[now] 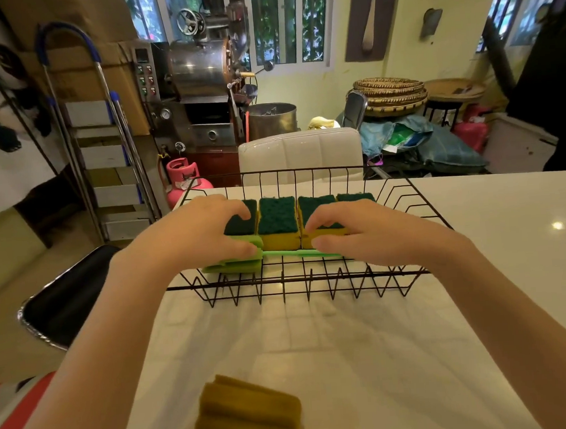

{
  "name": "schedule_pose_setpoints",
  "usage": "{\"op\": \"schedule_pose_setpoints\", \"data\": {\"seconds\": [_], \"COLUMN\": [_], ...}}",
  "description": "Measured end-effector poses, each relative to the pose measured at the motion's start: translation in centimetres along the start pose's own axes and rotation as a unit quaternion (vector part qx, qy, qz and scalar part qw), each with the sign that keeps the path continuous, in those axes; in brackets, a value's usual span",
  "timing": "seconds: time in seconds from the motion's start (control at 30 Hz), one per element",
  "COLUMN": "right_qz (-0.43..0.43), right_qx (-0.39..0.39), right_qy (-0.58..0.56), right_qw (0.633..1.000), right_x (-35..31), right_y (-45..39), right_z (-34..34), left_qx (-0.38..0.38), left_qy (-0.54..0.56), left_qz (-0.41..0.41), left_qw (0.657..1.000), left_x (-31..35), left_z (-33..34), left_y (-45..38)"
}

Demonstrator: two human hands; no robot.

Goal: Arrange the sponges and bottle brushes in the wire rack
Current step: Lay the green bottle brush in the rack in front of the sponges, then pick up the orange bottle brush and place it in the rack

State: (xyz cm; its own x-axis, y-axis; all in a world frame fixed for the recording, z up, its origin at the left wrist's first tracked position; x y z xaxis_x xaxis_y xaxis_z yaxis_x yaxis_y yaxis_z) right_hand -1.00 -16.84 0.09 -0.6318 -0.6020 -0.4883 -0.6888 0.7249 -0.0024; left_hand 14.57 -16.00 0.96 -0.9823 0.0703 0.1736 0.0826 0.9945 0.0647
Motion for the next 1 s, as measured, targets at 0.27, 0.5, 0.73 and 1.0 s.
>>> {"op": "schedule_pose_setpoints", "data": {"seconds": [0.27,0.5,0.73,1.0], "right_qz": [-0.099,-0.069,-0.048,-0.084], "right_qx": [0.101,0.054,0.01,0.069], "right_qy": [-0.003,-0.037,-0.022,0.059], "right_qw": [0.99,0.995,0.999,0.992], "right_x": [-3.9,-2.9,-2.7,-3.3], "right_y": [7.3,11.7,13.3,13.1], "right_z": [0.7,6.6,10.4,11.1], "left_qx": [0.042,-0.045,-0.08,-0.03], "left_qy": [0.155,0.189,0.177,0.214], "left_qz": [0.2,0.179,0.156,0.168], "left_qw": [0.967,0.964,0.968,0.962], "left_x": [5.9,3.8,2.4,2.3], "left_z": [0.6,6.1,9.3,9.3], "left_y": [8.6,12.5,13.9,13.5]}}
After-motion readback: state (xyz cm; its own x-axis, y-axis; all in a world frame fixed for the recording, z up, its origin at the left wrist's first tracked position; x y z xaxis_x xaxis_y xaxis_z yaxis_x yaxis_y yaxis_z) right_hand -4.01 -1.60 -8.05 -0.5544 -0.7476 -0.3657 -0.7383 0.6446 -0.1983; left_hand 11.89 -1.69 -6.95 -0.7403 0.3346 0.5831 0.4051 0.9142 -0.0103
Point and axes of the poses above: each hand's wrist, its own y-axis away from the middle knuckle, its own z-axis out of the palm, x = y × z, the point moved 8 cm from there along -y, towards the middle knuckle, and after that the axes turned 5 degrees about -z, right-handed, at the moved point
